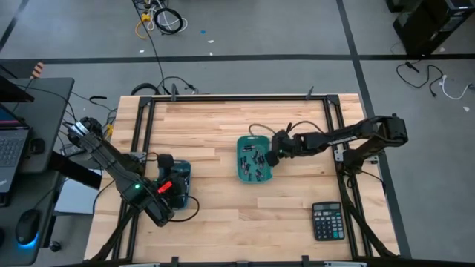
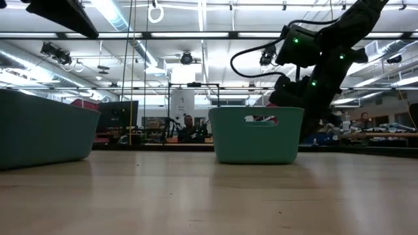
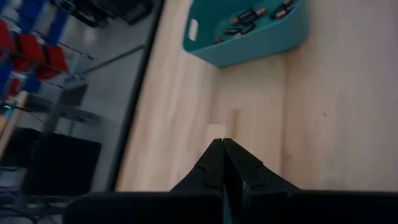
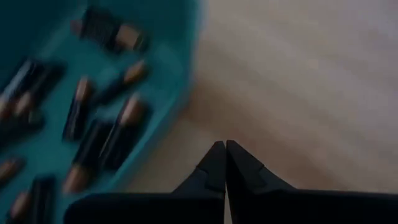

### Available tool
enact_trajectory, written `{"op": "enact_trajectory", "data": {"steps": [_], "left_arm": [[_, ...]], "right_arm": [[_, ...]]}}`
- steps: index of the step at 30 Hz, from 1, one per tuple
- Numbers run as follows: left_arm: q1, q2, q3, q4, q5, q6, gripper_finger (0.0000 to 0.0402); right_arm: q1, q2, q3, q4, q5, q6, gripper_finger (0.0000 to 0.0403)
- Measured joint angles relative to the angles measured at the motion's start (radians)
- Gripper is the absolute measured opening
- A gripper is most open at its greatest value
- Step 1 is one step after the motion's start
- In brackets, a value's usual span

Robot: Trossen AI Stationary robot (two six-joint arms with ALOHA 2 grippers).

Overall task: Sort batteries
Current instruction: Move the green bin from the top right to the center

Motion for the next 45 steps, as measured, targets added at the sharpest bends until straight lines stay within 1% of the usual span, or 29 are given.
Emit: {"op": "enact_trajectory", "data": {"steps": [2, 7, 10, 15, 17, 19, 22, 25, 27, 30, 41, 45], "left_arm": [[0.0, 0.0, 0.0, -0.001, -0.015, 0.019, 0.0], [0.0, 0.0, 0.0, -0.002, -0.008, 0.021, 0.0], [-0.001, 0.0, 0.0, -0.001, 0.011, 0.02, 0.0], [-0.001, 0.0, 0.0, -0.001, 0.008, 0.021, 0.0], [0.0, 0.0, 0.0, 0.003, -0.032, 0.023, 0.0], [0.0, 0.0, 0.0, 0.024, -0.1, 0.023, 0.0], [0.0, 0.0, 0.0, 0.032, -0.173, 0.022, 0.0], [-0.001, 0.0, 0.0, 0.034, -0.182, 0.02, 0.0], [-0.001, 0.0, 0.0, 0.043, -0.182, 0.02, 0.0], [-0.001, 0.0, 0.0, 0.051, -0.18, 0.02, 0.0], [-0.001, 0.0, 0.0, 0.051, -0.177, 0.019, 0.0], [-0.001, 0.0, 0.0, 0.052, -0.177, 0.019, 0.0]], "right_arm": [[-0.042, -0.012, 0.0, -0.007, 0.004, -0.027, 0.0], [-0.127, -0.034, 0.0, 0.009, 0.009, -0.096, 0.0], [-0.161, -0.039, 0.0, 0.066, 0.007, -0.136, 0.0], [-0.203, -0.039, 0.0, 0.177, -0.001, -0.219, 0.0], [-0.229, -0.039, 0.0, 0.224, 0.0, -0.246, 0.0], [-0.254, -0.035, 0.0, 0.282, -0.001, -0.293, 0.0], [-0.296, -0.026, 0.0, 0.318, -0.077, -0.355, 0.0], [-0.31, -0.02, 0.0, 0.333, -0.148, -0.395, 0.0], [-0.299, -0.02, 0.0, 0.331, -0.198, -0.422, 0.0], [-0.266, -0.02, 0.0, 0.329, -0.237, -0.441, 0.0], [-0.122, -0.02, 0.0, 0.245, -0.259, -0.388, 0.0], [-0.059, -0.02, 0.0, 0.23, -0.293, -0.389, 0.0]]}}
